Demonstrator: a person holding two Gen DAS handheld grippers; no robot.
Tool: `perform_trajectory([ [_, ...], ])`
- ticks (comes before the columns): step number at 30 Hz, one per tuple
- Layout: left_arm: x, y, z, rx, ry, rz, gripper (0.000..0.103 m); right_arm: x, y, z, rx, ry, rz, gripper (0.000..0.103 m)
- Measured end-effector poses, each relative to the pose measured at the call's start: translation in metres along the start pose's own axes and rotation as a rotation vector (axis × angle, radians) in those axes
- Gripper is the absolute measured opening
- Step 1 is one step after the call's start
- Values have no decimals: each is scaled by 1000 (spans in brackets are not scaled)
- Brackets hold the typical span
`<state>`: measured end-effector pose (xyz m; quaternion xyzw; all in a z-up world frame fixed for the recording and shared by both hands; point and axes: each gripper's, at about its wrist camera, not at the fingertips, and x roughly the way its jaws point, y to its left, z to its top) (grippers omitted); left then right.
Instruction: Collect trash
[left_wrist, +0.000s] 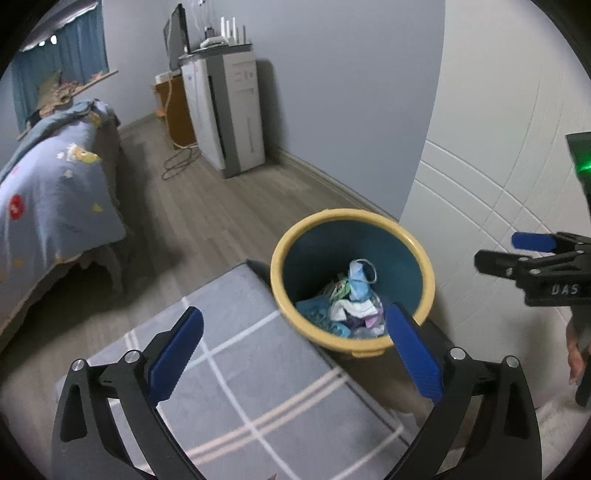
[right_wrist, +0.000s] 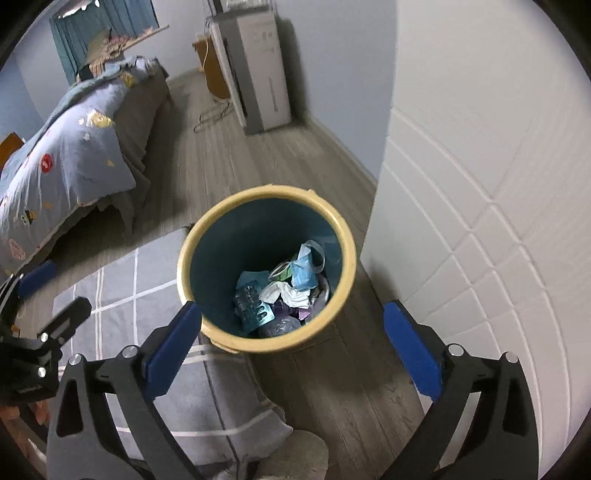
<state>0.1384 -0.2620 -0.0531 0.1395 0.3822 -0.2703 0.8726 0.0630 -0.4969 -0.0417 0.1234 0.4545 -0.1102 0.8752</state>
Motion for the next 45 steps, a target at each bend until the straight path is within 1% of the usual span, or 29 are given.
perform_trajectory([
  [2,-13,-5,-3,-4,-11,17,98,-15,1,-5,-18,-41,-17,97],
  [4,-31,-11,-6,-6,-38,26,98,-30,1,-11,-24,-78,-12,97],
  [8,-56,-14,-10,-24,-95,-12,98,-44,2,-15,-20,-111,3,97],
  [10,-61,-16,-8,-24,-118,-6,98,-46,6,-15,-32,-122,5,97],
  [13,-61,-17,-8,-11,-138,12,98,-44,14,-15,-63,-112,26,97],
  [15,-57,-19,-7,10,-134,38,98,-43,18,-15,-78,-107,24,97],
  [17,-54,-21,-9,19,-125,49,98,-42,20,-15,-86,-104,17,97],
  [20,-50,-18,-9,-1,-106,25,98,-42,23,-17,-96,-99,15,97],
  [45,-48,-20,-8,-7,-101,18,98,-38,20,-17,-85,-84,14,97],
])
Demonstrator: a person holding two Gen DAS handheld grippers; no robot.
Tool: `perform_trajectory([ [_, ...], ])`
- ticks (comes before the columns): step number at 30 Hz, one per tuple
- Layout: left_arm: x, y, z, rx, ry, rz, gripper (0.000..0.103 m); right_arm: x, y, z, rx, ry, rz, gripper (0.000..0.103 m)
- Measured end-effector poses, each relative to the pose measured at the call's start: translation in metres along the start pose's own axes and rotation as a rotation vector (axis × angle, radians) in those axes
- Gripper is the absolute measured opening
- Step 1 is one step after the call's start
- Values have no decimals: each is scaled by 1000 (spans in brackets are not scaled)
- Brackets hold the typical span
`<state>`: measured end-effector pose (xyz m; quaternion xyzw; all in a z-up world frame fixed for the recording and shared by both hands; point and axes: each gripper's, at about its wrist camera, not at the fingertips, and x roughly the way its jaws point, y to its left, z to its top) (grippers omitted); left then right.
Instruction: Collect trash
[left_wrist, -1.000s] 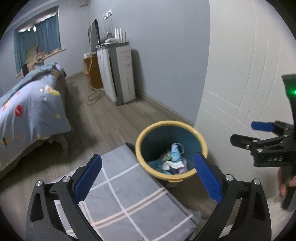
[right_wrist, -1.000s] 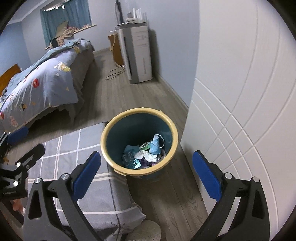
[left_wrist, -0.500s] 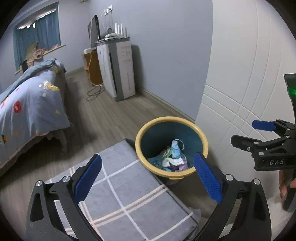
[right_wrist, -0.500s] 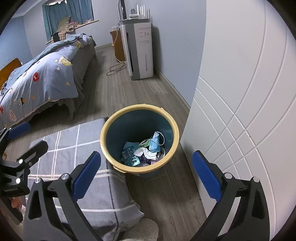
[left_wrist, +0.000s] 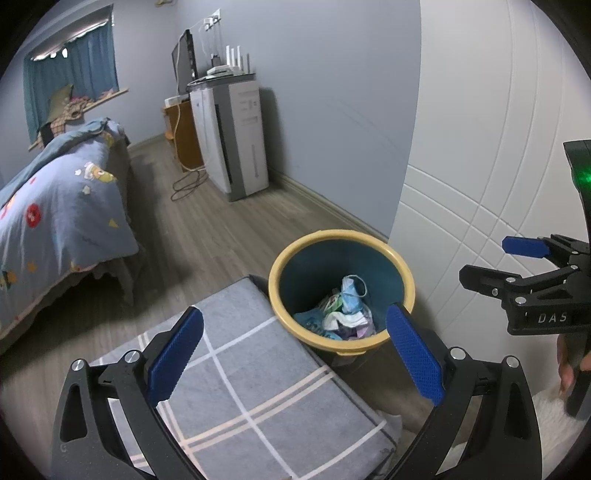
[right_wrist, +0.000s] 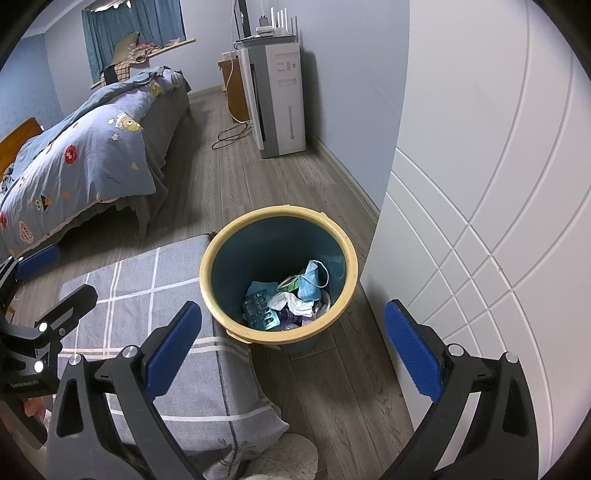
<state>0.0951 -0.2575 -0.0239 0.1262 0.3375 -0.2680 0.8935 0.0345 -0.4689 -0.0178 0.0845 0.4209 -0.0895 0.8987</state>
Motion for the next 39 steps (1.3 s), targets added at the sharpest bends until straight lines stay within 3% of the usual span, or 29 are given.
perform_trajectory([
  [32,0,6,-5,-9,13,-29,98,1,0,0,0,4,0,97],
  [39,1,8,-8,29,27,-18,98,1,-1,0,1,4,-2,97],
])
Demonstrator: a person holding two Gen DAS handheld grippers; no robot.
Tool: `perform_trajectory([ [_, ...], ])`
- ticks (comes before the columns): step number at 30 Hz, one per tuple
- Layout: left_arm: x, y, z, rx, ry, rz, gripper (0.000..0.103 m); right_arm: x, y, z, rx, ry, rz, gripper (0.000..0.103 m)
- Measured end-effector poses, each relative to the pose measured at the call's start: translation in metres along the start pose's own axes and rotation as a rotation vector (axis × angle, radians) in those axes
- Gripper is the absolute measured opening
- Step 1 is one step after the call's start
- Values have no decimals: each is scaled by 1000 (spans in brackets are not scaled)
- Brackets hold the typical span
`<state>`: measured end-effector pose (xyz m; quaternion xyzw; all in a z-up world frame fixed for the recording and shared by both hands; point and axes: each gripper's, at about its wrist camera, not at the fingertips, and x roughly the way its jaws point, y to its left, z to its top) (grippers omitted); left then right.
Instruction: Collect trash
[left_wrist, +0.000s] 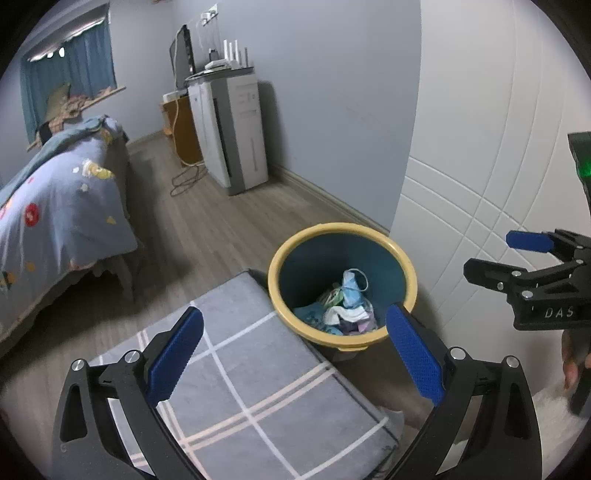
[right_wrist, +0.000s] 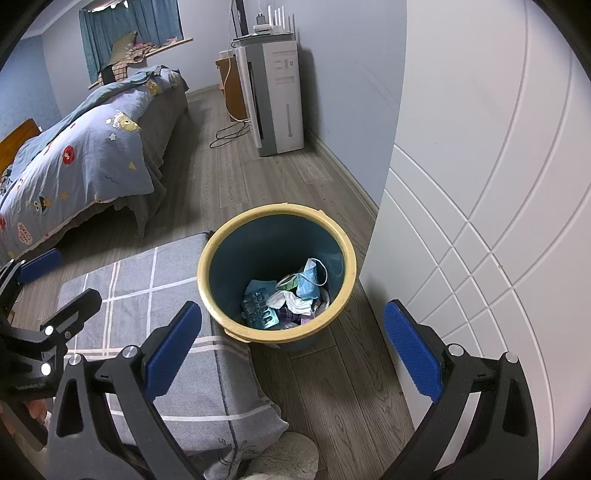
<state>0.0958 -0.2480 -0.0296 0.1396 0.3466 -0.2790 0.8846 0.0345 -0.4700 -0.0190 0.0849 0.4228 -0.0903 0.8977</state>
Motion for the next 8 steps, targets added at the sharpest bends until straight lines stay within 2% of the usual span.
perform_trajectory([
  [5,2,0,0,16,26,10,98,3,0,-4,11,15,-24,97],
  [8,-3,6,0,10,26,10,98,14,0,-5,39,55,-49,97],
])
